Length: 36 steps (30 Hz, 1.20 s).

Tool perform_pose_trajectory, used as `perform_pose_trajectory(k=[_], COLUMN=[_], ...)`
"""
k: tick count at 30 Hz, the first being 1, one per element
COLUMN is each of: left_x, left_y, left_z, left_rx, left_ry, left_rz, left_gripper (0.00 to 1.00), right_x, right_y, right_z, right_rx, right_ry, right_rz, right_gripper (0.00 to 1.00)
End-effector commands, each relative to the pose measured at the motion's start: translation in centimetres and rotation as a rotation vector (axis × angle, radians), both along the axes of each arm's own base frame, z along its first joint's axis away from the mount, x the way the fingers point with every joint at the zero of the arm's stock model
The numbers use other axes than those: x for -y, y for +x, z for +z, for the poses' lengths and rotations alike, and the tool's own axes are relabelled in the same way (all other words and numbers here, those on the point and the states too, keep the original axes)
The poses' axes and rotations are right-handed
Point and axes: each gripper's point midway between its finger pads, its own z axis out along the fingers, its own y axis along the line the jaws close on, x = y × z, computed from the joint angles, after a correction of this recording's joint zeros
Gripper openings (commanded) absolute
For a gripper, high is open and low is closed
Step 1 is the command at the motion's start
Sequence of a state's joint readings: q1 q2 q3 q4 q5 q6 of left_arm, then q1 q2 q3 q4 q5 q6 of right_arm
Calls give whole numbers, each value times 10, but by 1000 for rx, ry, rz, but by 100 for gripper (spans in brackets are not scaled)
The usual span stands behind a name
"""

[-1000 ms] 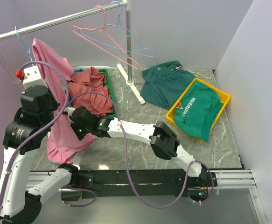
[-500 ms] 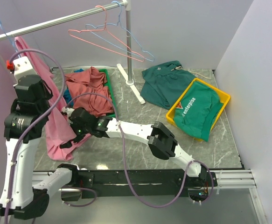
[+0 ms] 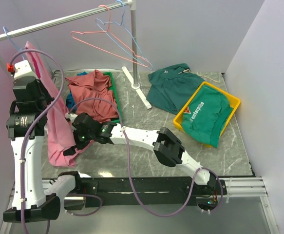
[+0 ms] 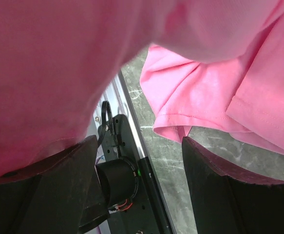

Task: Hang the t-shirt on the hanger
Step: Place the hanger at the clothesline.

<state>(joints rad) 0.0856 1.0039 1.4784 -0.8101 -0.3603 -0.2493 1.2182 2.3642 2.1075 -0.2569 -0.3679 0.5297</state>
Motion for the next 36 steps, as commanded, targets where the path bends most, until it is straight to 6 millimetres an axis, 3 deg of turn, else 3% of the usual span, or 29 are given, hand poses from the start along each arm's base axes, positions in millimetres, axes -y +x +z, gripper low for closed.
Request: perform_pose_trajectory(k=[1, 3, 4, 6, 8, 9, 13, 15, 16, 17, 23, 31, 36], left_x=[12, 11, 11, 12, 13, 13, 16, 17, 17, 19, 34, 76, 95], left_y=[11, 10, 7, 5, 2, 0, -13, -18, -23, -25, -36, -25, -18], left_z=[28, 27, 28, 32, 36, 39, 56, 60, 67, 68, 90, 109, 108], left_rx=[132, 134, 138, 146, 146, 152, 185, 191, 207, 205, 257, 318, 342], left_ry=[-9, -11, -13, -13, -14, -13, -13, -15, -12, -15, -45, -150, -210], left_rz=[-80, -76, -71, -76, -82, -82, -86, -90, -89, -96, -169, -380, -461], left_gripper=[2, 8, 21, 29, 46, 52, 80, 88, 99, 97, 96, 96, 96], right_x=[-5, -2, 0, 5, 10, 13, 22, 29, 31, 34, 61, 112, 153], right_y=[7, 10, 12, 18, 21, 26, 30, 33, 33, 33, 41, 57, 60], right_z=[15, 17, 17, 22, 18, 28, 35, 40, 42, 39, 64, 87, 106], right_rx=[32, 47, 51, 60, 57, 64, 84, 99, 103, 104, 147, 240, 300], right_ry=[51, 54, 51, 54, 52, 69, 76, 84, 86, 82, 123, 149, 185], right_rz=[-3, -17, -24, -47, -65, -80, -113, -133, -138, -146, -244, -422, -515], right_gripper=[78, 78, 78, 78, 78, 79, 79, 80, 80, 80, 81, 81, 81])
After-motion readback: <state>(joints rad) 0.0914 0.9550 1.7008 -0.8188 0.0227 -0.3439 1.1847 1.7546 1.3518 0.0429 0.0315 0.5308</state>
